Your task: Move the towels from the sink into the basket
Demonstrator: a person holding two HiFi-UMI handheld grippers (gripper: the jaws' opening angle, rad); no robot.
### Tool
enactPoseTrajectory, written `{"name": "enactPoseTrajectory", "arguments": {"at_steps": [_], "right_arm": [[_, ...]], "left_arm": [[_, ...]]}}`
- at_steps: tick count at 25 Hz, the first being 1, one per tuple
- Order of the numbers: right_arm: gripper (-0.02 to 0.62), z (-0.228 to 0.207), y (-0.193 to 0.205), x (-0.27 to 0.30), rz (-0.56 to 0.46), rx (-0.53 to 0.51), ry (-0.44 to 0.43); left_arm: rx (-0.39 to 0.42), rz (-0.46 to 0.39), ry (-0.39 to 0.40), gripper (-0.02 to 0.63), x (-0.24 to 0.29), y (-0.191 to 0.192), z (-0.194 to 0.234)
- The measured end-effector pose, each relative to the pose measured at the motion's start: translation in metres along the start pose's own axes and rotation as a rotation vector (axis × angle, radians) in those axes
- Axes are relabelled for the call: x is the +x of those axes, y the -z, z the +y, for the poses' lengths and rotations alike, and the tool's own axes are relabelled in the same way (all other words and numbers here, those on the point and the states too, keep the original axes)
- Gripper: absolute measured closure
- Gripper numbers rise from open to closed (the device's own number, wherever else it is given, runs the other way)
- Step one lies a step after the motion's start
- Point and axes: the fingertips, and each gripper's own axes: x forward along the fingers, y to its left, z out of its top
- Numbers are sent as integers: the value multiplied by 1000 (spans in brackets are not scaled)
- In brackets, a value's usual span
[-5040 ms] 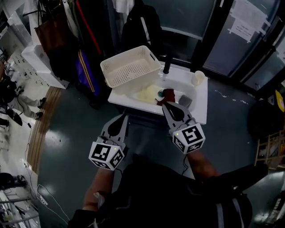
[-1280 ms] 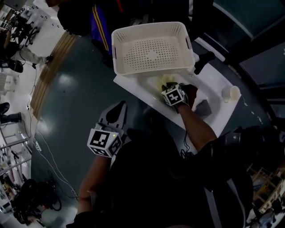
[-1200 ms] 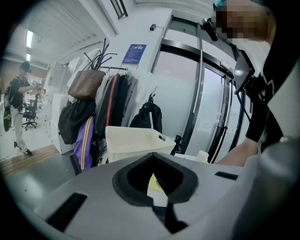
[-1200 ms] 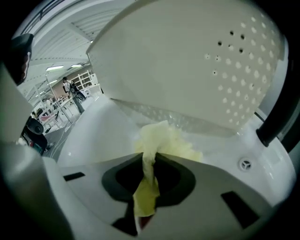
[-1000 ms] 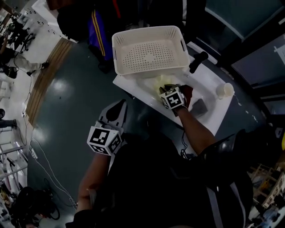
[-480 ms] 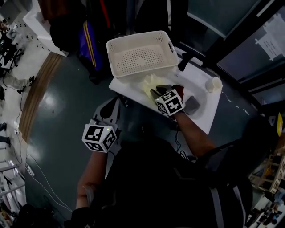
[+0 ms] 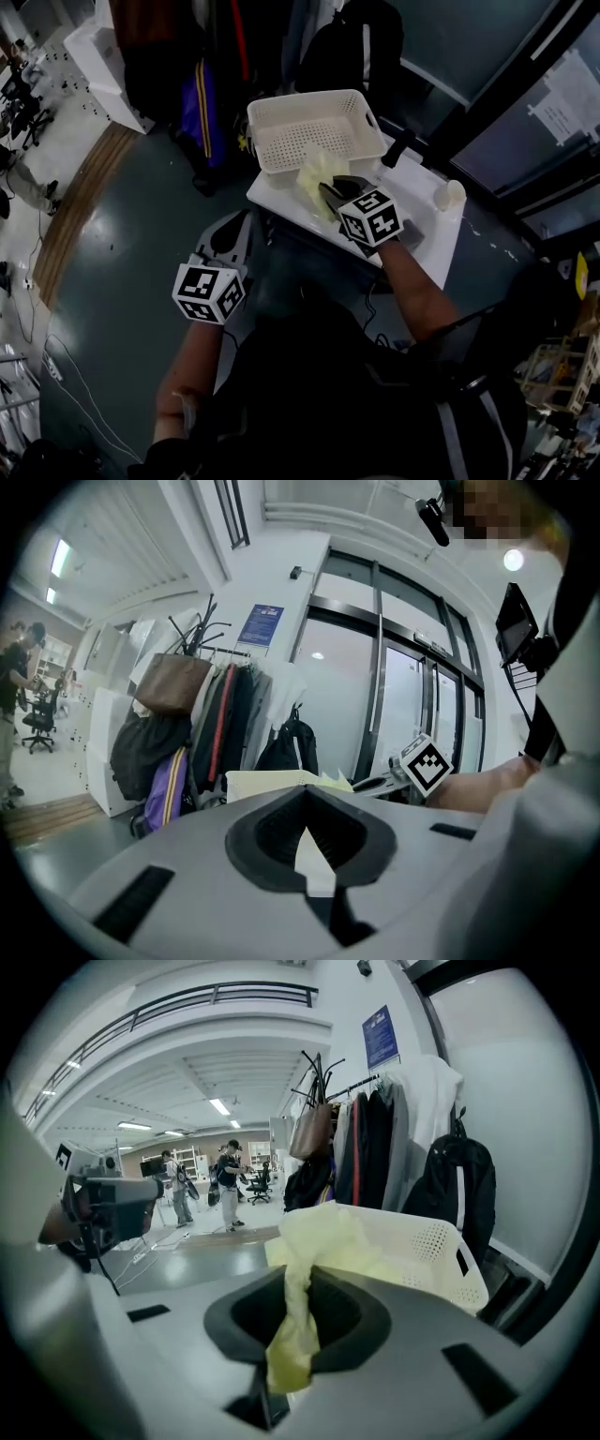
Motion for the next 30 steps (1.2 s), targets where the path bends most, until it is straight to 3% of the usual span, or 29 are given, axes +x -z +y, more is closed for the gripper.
{"name": "enactPoseTrajectory", "arguments": {"at_steps": [10,18,22,30], "right_arm": [[535,-2,-68,21,-40,-88,-20],[535,-35,-112,77,-25,-154,-65],[535,-46,-117,117,2,-186,-102],[535,-77,-96,201,160,-210,-192]], "left_arm": [[13,-65,-10,603,0,-34,21],[0,-47,-94,603,27,-46,61],[2,-47,-117,603,44,-48,77],[-21,-22,-178,603,90,-55,120]]}}
